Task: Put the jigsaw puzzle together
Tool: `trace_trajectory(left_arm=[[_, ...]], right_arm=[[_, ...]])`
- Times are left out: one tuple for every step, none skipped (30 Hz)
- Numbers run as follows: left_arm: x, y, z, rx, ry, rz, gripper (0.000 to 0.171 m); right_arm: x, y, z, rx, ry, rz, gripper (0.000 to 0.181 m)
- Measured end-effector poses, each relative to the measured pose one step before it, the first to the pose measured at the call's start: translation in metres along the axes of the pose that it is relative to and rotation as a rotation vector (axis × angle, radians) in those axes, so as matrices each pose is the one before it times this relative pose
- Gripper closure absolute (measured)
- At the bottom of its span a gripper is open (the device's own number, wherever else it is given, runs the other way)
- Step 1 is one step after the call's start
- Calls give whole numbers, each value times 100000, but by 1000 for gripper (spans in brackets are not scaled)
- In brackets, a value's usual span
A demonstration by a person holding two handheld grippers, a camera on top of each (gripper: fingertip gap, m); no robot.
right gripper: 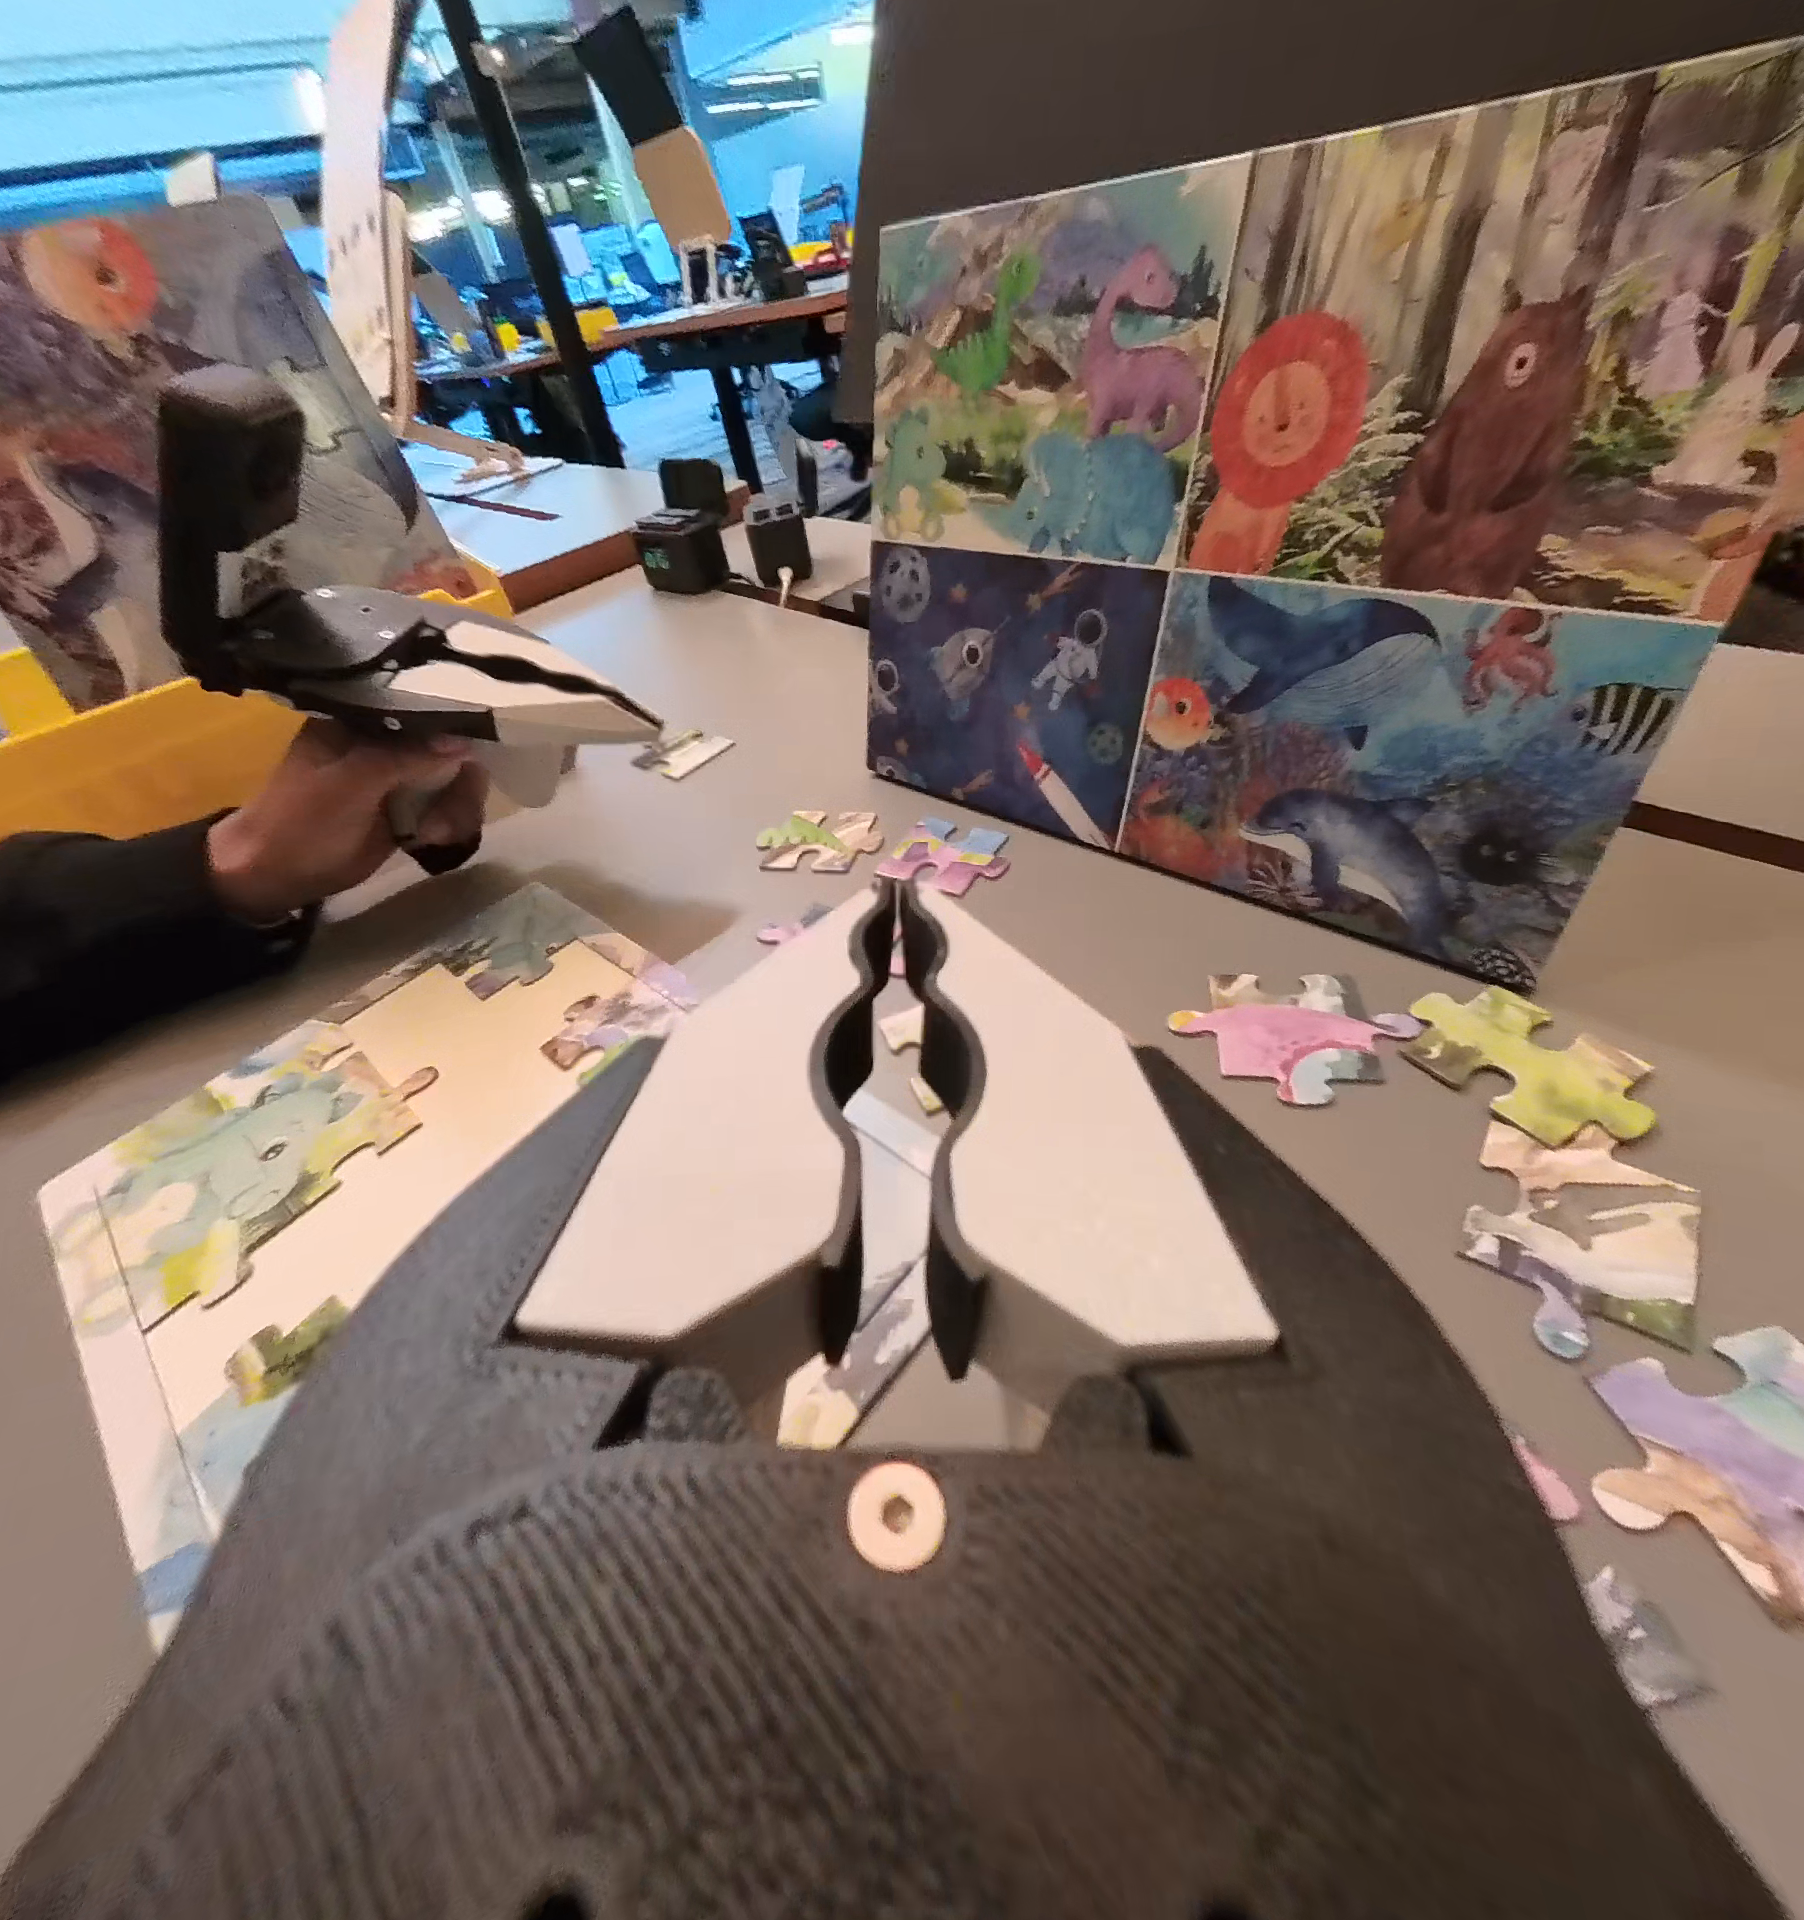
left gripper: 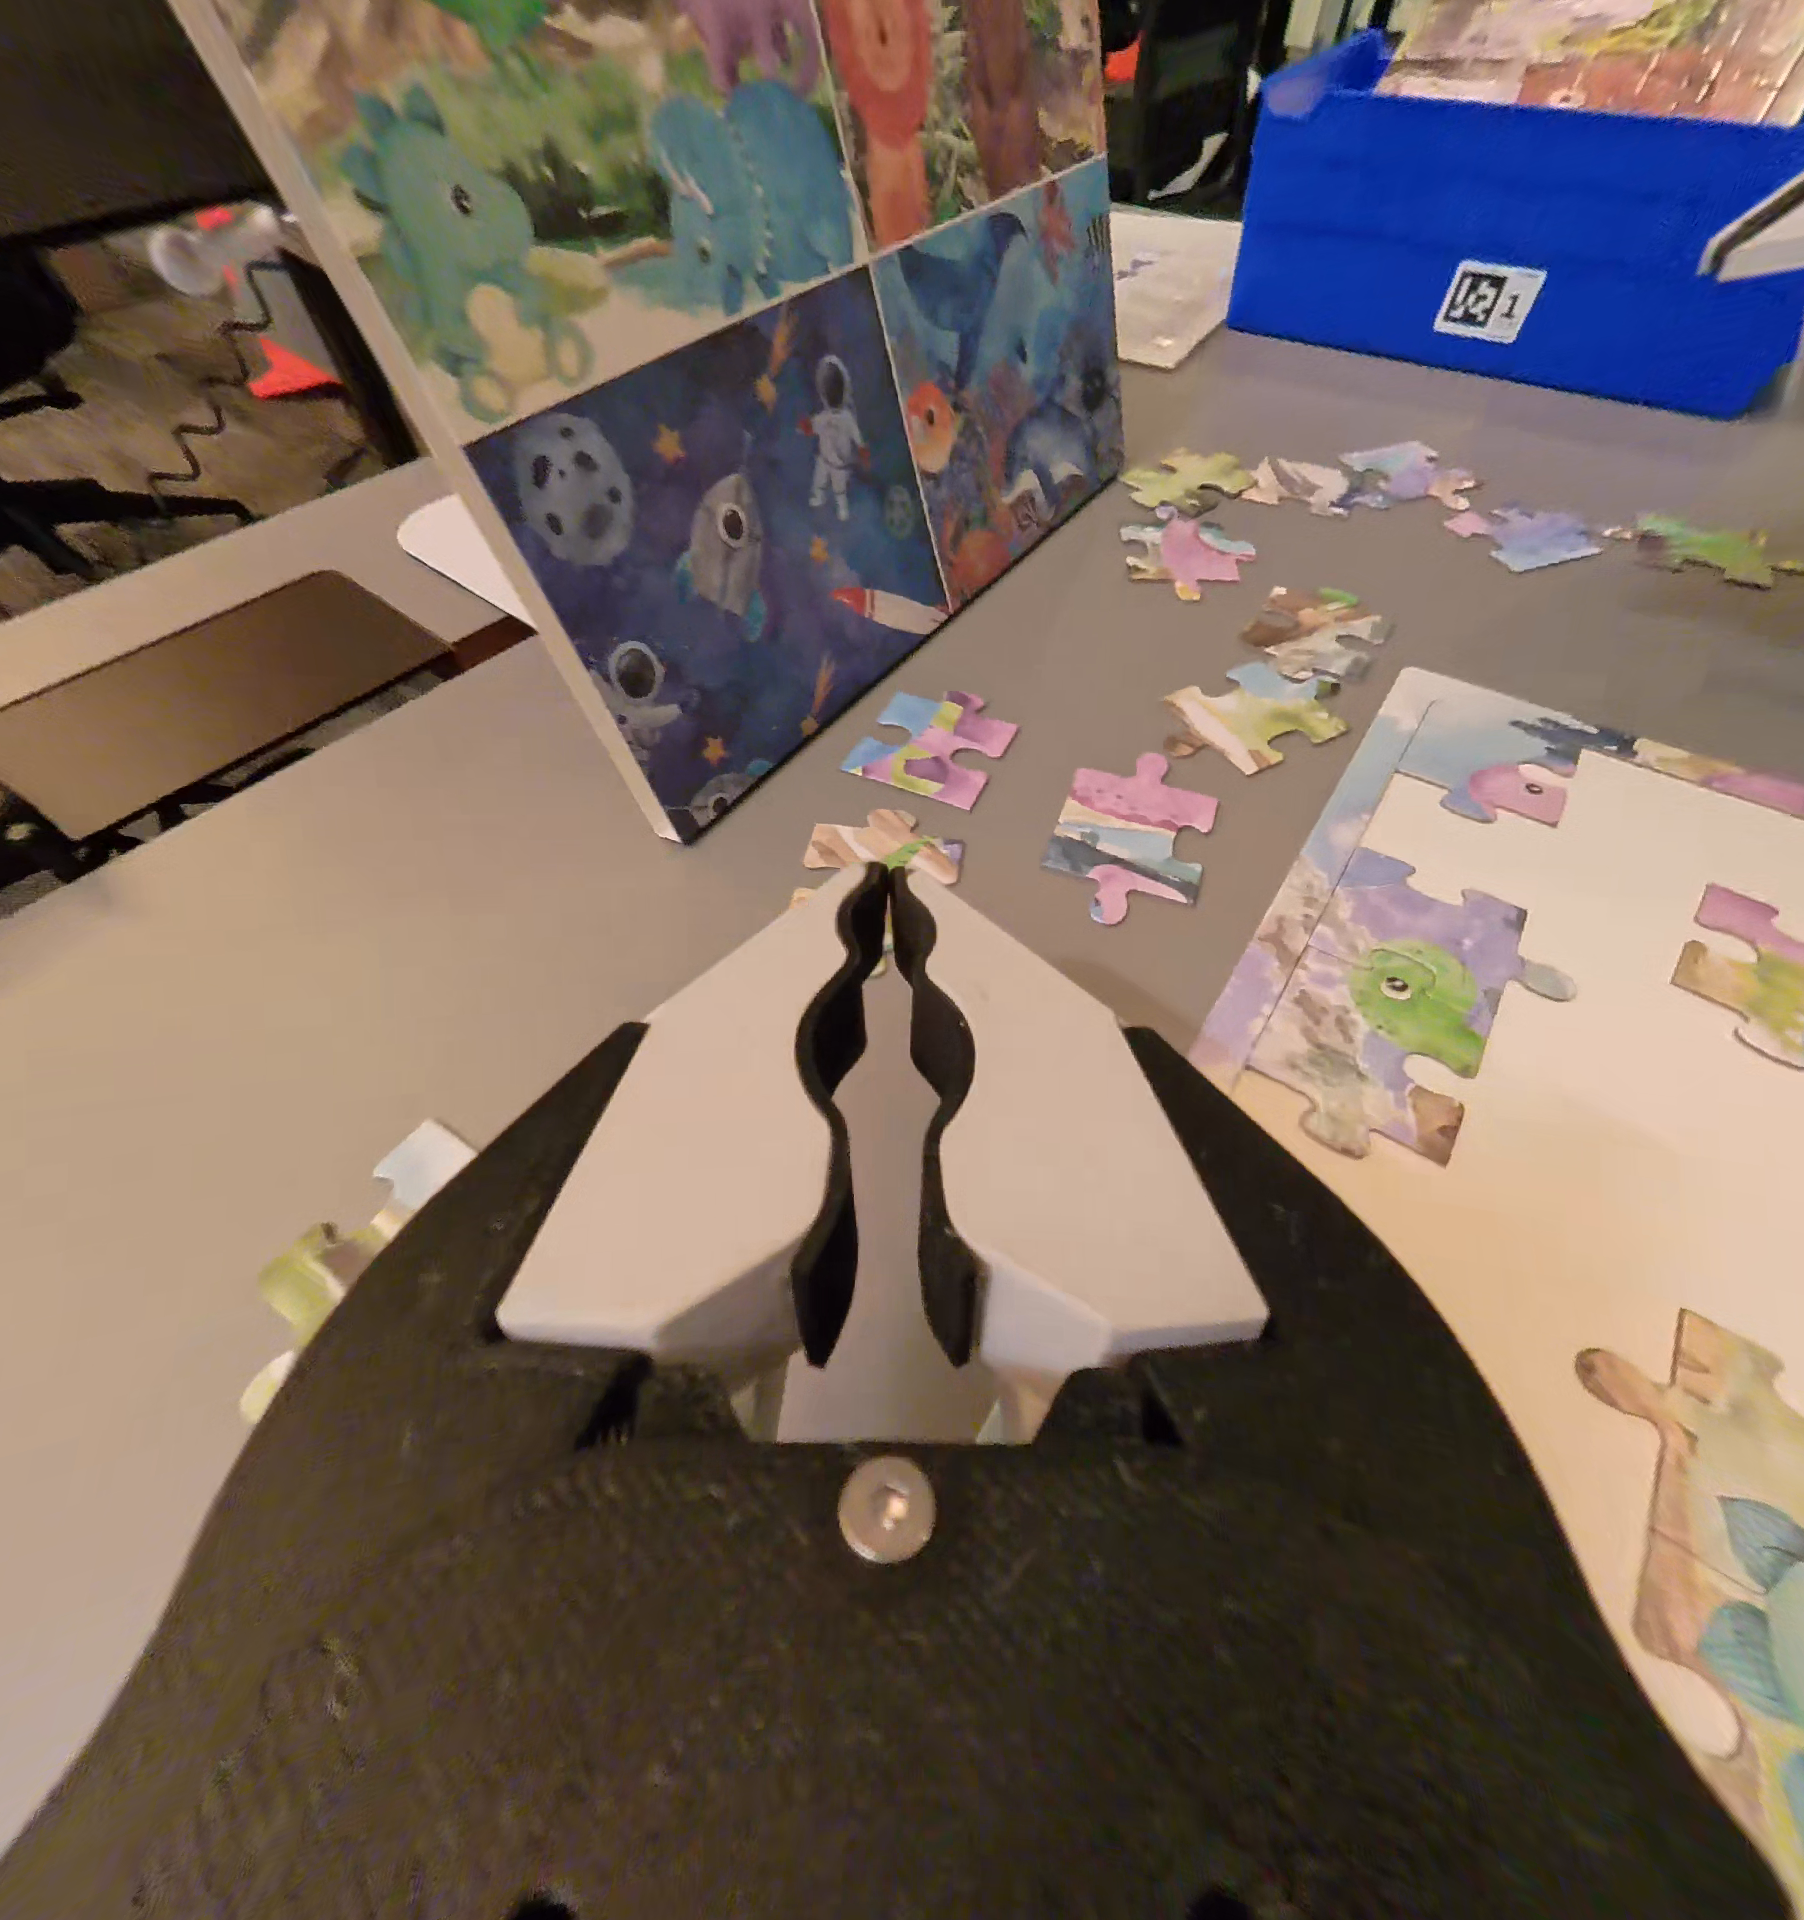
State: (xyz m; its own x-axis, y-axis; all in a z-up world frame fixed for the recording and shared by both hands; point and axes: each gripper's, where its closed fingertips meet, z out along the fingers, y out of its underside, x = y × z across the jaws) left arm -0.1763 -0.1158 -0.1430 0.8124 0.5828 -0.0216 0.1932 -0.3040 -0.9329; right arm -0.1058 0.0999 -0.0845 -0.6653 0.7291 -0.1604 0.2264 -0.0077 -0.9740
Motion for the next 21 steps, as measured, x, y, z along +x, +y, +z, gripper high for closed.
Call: trace_trajectory(left_arm=[[-320, 85, -96, -259, -1501, 1365, 171], [-354, 172, -80, -628, -1917, 1501, 171], [-305, 175, -58, -550, -1784, 1382, 171], [-220, 149, -31, -496, -1335, 1012, 171], [-165, 122, -47, -466, -994, 602, 171], [-139, 81, -61, -313, -882, 235, 171], [-80, 32, -84, 23, -545, 93, 171], [-76, 30, -80, 137, -392, 63, 171], [-92, 63, -60, 89, -384, -61, 171], [-112, 100, -12, 23, -365, -343, 171], [-105, 123, 42, -115, 8, -641, 171], [-34, 67, 63, -361, 542, -996, 171], [-16, 24, 55, -176, 635, -889, 171], [0, 28, 51, -249, 604, -587, 171], [36, 67, 58, -471, 639, -431, 171], [63, 97, 82, -761, 770, -213, 171], [85, 140, 126, -1083, 692, 43, 171], [104, 126, 115, -1065, 563, 311, 171], [91, 90, 89, -758, 362, 446, 171], [62, 67, 67, -546, 242, 378, 171], [78, 58, 56, -404, 392, 185, 171]], right_arm=[[259, -230, -277, 761, -148, -213, 181], [482, -296, -334, 730, 1110, -1432, 181], [698, -313, -391, 417, 2159, -2028, 181], [831, -304, -449, 87, 2695, -2182, 181], [850, -255, -482, -111, 2665, -2405, 179], [857, -156, -545, -321, 2805, -2806, 177], [943, 5, -634, -375, 3564, -3177, 176], [1059, 229, -690, -394, 4218, -3102, 175], [1058, 449, -704, -255, 4101, -1793, 175], [871, 506, -659, 508, 2638, 620, 176], [554, 356, -592, 1446, 309, 3209, 176], [317, 54, -532, 1892, -1486, 4916, 175], [176, -272, -494, 2826, -2167, 4412, 172], [320, -399, -436, 3649, -985, 3091, 171], [457, -393, -377, 3145, 208, 2967, 170], [376, -329, -333, 2297, -84, 3040, 168], [275, -278, -301, 1992, -261, 2603, 167], [214, -240, -272, 1759, -35, 1995, 166], [204, -179, -240, 1237, 365, 954, 165], [286, -63, -221, 358, 1356, 70, 165], [345, 61, -194, -396, 1931, -703, 165]])
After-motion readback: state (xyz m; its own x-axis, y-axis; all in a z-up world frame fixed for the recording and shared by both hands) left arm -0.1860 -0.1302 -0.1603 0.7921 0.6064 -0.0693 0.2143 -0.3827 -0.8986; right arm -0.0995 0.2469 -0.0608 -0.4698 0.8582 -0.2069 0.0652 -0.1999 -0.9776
